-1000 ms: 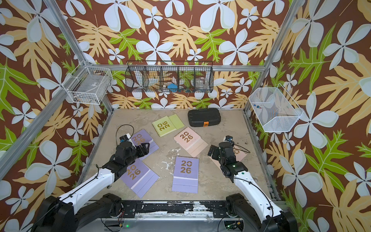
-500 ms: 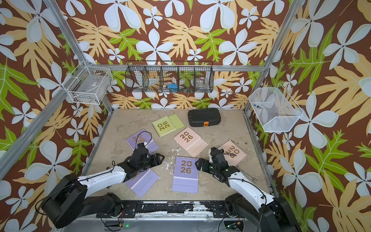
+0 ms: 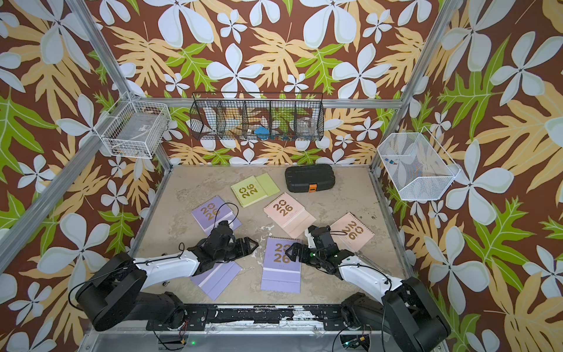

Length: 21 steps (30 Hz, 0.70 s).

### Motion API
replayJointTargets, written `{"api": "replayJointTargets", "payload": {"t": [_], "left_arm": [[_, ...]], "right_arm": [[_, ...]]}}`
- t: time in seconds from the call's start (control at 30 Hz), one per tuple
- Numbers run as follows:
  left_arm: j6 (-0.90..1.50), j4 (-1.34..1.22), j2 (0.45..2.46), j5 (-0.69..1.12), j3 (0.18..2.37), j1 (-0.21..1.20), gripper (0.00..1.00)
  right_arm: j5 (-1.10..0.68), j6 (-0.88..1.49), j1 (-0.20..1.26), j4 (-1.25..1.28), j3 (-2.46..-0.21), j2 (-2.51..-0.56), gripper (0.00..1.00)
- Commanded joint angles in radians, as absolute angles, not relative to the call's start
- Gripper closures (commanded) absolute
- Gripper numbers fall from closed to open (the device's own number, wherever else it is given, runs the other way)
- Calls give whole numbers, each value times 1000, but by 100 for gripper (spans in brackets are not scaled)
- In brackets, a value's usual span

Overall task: Stack the calendars
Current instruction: Adjust the calendar at the center of the board.

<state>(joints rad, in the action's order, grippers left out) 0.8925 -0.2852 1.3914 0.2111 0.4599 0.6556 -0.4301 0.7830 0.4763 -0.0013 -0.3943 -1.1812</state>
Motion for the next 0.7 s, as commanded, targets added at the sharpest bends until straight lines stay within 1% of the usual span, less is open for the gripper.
{"api": "replayJointTargets", "payload": {"t": [0.0,0.27,0.67], "left_arm": [[908,-317,1406,232,467,660,22],[914,-327,1448,265,485,662,21],[925,-331,1463,266,483,663,21]], "right_arm": [[-472,808,485,44,-396,-1197,0],[-471,829,533,78,-410,-1241,0],[-502,811,535,104,-444,-1300,0]]}}
